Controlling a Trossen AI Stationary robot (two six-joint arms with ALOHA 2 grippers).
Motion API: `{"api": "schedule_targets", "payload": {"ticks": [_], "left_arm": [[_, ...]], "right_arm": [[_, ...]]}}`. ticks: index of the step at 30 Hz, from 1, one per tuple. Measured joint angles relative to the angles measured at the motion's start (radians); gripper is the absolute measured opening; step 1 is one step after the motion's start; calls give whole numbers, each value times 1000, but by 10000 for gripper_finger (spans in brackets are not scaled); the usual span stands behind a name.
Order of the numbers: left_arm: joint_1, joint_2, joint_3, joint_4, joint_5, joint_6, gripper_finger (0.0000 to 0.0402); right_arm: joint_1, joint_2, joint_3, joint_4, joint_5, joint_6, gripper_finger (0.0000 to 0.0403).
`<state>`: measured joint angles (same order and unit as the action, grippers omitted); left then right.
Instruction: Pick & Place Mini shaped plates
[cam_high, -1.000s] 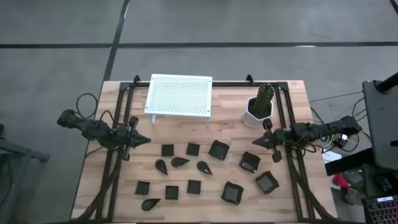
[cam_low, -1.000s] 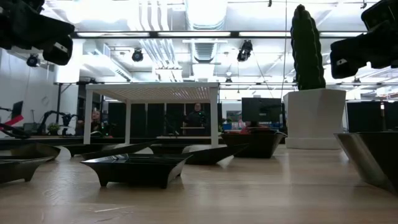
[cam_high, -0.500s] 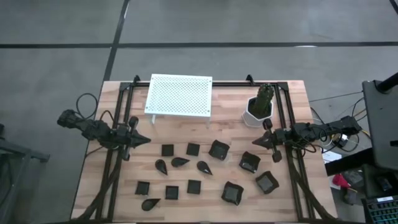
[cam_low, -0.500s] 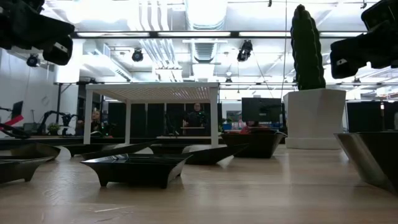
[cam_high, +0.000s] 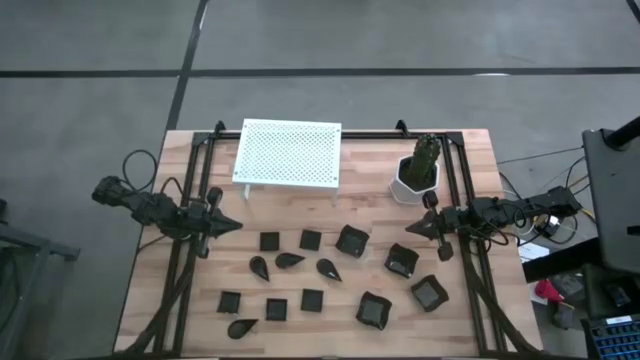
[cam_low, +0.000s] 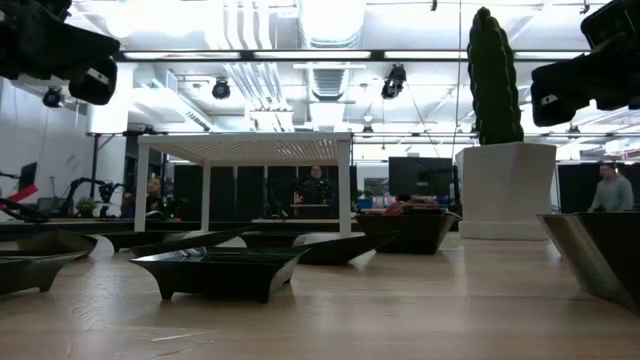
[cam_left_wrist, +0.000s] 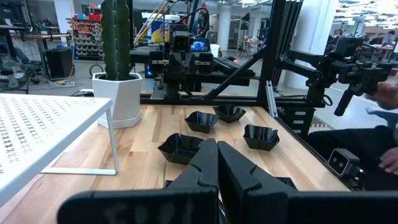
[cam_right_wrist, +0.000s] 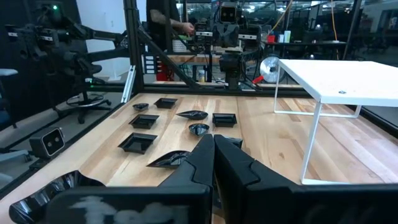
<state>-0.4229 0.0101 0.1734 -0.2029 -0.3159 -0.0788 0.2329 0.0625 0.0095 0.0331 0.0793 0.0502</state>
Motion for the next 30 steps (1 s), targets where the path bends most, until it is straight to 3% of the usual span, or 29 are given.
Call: {"api": "schedule_targets", "payload": {"ticks": [19, 21, 24, 30], "left_arm": [[0, 0, 0, 0, 0, 0, 0], [0, 0, 0, 0, 0, 0, 0], [0, 0, 0, 0, 0, 0, 0], [0, 0, 0, 0, 0, 0, 0]], "right_arm": [[0, 0, 0, 0, 0, 3, 8], [0, 0, 0, 4, 0, 59, 8], [0, 0, 0, 22, 24, 299, 8], [0, -1, 0, 62, 86, 343, 8]]}}
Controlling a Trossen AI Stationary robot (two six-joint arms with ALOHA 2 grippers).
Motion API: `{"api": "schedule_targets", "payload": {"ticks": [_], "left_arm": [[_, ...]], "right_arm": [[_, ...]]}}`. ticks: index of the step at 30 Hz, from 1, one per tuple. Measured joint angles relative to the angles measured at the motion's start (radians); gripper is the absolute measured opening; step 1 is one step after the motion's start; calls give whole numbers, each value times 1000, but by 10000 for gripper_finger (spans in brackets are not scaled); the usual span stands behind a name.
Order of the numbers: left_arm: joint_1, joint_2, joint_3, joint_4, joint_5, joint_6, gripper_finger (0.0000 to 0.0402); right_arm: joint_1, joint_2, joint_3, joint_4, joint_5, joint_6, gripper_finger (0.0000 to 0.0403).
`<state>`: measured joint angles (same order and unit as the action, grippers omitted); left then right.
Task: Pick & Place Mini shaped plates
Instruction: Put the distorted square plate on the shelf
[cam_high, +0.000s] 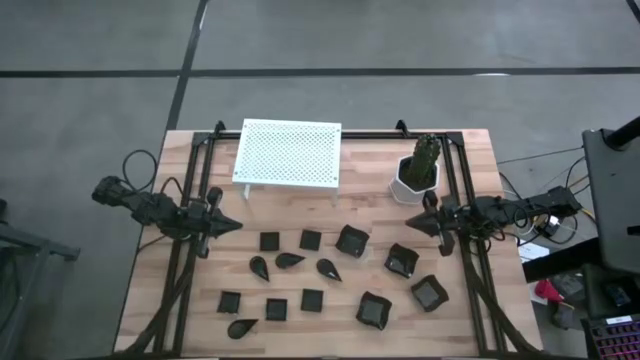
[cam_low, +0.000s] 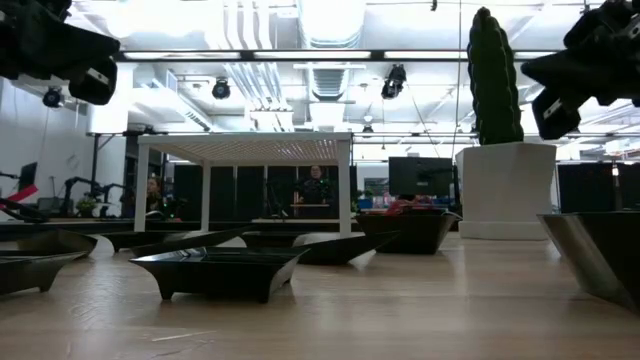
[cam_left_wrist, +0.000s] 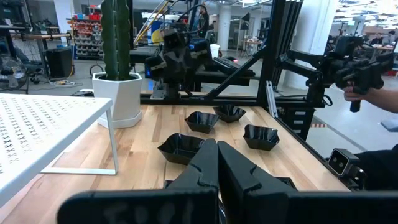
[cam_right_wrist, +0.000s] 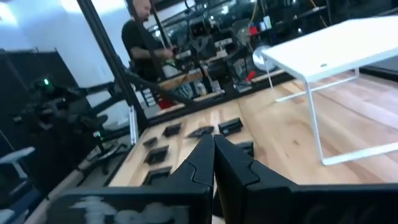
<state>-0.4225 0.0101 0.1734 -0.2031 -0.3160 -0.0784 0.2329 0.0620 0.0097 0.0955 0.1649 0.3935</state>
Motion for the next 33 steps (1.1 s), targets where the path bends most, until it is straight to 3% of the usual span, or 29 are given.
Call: {"api": "schedule_targets", "payload": {"ticks": [3, 9, 15, 26, 33], "left_arm": [[0, 0, 0, 0, 0, 0, 0], [0, 0, 0, 0, 0, 0, 0], [0, 0, 0, 0, 0, 0, 0], [0, 0, 0, 0, 0, 0, 0], [0, 0, 0, 0, 0, 0, 0]], "right_arm": [[0, 1, 0, 51, 2, 9, 8], [0, 4, 0, 89, -16, 192, 8], [9, 79, 0, 137, -16, 270, 9], [127, 455, 12, 409, -2, 327, 22], [210, 742, 219, 340, 45, 341, 84]]}}
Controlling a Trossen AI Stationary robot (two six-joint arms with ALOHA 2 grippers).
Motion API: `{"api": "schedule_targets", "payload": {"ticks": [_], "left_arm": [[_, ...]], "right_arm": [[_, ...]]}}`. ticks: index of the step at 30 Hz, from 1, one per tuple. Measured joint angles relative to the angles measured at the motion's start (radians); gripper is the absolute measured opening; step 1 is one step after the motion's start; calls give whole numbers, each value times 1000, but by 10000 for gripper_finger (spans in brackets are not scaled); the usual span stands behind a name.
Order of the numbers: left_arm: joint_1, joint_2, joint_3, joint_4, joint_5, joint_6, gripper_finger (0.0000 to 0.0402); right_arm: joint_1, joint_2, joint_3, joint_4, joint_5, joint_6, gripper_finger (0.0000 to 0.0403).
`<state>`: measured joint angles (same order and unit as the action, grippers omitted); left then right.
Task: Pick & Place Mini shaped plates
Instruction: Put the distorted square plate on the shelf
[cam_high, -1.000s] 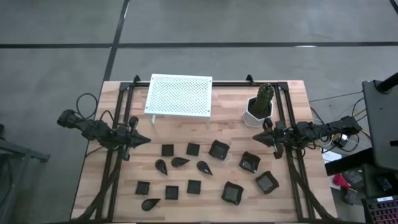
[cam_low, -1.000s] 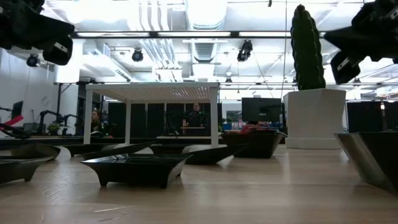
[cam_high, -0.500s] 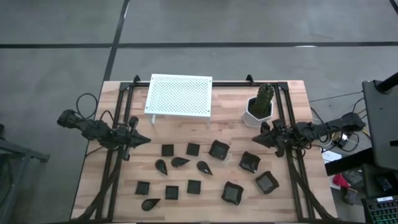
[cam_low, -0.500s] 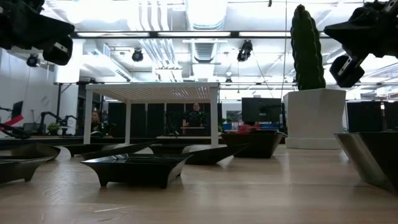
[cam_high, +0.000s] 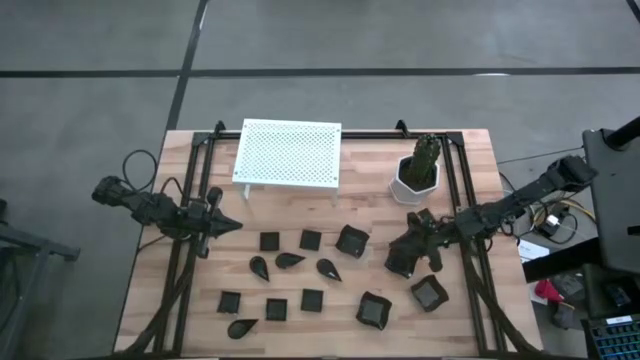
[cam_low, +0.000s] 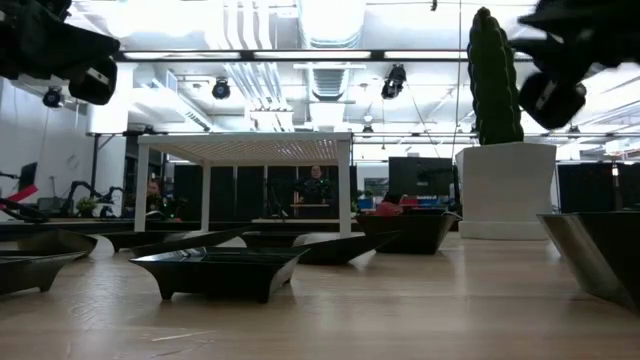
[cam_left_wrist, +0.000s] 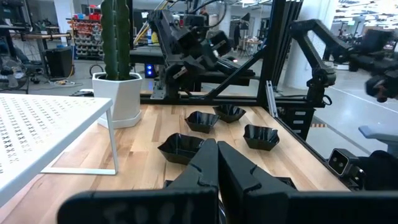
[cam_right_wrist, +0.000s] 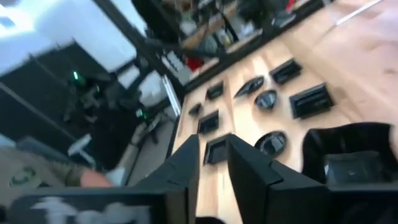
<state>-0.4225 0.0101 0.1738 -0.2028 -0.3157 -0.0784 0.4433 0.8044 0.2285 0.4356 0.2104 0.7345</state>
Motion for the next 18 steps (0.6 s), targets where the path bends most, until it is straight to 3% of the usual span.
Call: {"api": "schedule_targets", "payload": {"ticks": [7, 13, 18], "left_arm": [[0, 0, 0, 0, 0, 0, 0], [0, 0, 0, 0, 0, 0, 0], [0, 0, 0, 0, 0, 0, 0]], "right_arm": [[79, 211, 330, -489, -10, 88, 118], [147, 400, 586, -890, -9, 239, 108], [191, 571, 758, -1117, -12, 316, 100]]}}
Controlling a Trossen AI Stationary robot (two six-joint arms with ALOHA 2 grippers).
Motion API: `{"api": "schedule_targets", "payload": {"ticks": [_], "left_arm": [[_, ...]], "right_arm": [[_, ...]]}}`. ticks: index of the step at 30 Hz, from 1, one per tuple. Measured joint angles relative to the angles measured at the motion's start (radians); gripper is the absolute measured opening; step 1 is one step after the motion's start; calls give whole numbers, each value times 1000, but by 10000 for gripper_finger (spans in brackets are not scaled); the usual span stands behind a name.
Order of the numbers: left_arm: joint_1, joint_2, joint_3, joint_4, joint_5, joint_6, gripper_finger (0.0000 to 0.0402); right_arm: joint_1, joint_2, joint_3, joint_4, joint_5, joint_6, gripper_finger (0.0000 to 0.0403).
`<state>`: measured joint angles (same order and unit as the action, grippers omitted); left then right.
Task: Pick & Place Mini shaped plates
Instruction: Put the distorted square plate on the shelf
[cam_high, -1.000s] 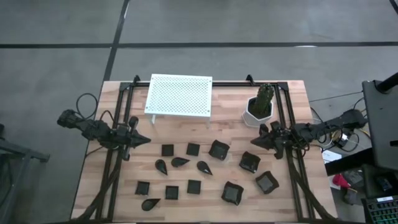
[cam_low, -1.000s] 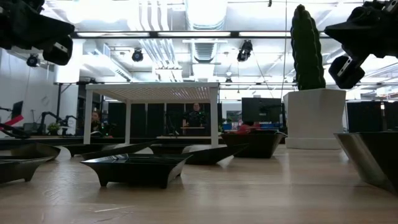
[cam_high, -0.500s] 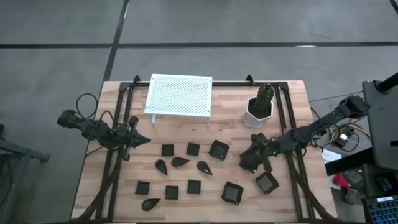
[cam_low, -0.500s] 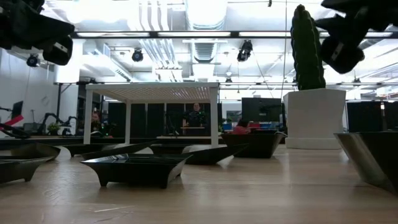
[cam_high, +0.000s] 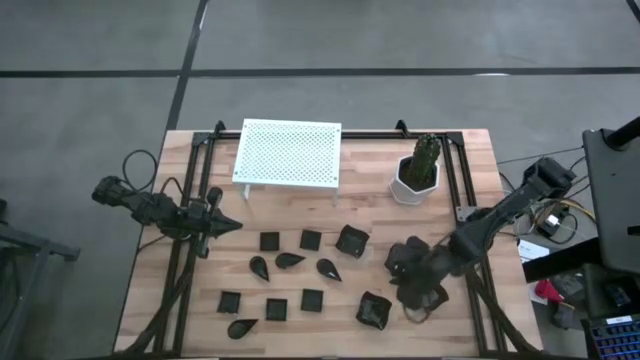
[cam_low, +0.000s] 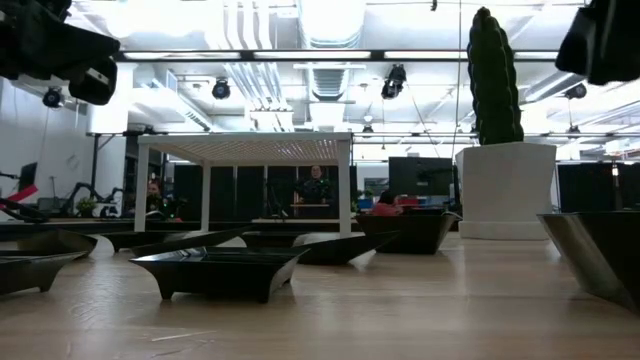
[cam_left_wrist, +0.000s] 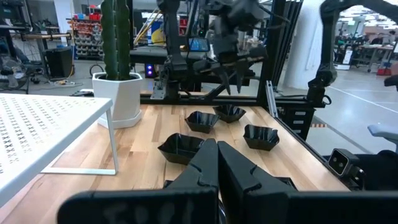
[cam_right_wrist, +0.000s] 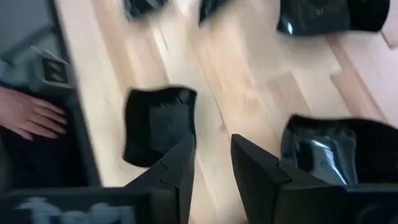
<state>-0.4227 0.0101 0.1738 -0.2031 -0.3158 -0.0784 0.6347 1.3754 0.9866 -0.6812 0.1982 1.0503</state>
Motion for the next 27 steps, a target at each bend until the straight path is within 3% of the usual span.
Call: {"api": "schedule_targets", "payload": {"ticks": [11, 16, 27], "left_arm": [[0, 0, 0, 0, 0, 0, 0], [0, 0, 0, 0, 0, 0, 0], [0, 0, 0, 0, 0, 0, 0]], "right_arm": [[57, 363, 257, -437, 0, 14, 102], [63, 441, 291, -469, -24, -6, 97], [64, 453, 238, -452, 40, -13, 84]]}}
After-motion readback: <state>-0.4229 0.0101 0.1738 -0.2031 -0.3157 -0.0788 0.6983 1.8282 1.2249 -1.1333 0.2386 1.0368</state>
